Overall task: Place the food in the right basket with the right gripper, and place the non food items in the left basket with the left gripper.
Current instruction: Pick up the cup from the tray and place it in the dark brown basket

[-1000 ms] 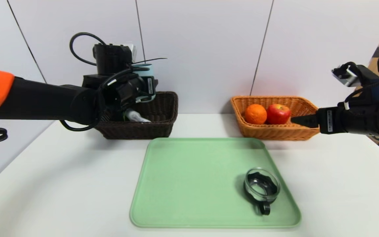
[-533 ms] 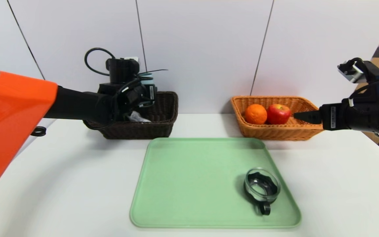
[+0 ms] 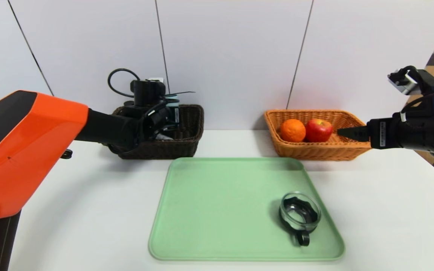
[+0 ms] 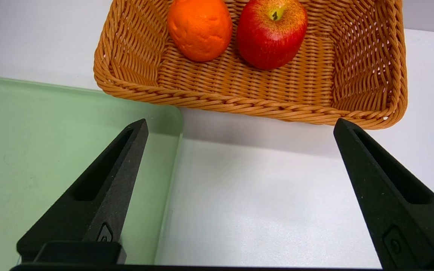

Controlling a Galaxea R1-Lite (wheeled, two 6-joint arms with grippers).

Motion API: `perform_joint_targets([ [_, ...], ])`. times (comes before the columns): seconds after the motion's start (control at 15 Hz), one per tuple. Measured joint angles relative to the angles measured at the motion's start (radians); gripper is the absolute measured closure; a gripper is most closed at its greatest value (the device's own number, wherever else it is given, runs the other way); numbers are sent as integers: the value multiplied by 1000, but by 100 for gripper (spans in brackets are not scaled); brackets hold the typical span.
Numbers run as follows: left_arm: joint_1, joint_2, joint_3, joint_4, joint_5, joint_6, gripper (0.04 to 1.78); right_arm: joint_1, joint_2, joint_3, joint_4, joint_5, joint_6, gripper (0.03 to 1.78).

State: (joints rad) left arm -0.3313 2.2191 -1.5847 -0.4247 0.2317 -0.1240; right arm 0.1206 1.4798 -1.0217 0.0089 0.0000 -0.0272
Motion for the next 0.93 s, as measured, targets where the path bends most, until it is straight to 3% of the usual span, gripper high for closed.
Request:
perform_joint_targets([
  [0.67,10,53,-20,-34,3,7,68,2,-1,7,0,3,-3,11],
  [0.93,11,58,-30,-34,2,6,44,2,-1,19,0,4,-3,11],
])
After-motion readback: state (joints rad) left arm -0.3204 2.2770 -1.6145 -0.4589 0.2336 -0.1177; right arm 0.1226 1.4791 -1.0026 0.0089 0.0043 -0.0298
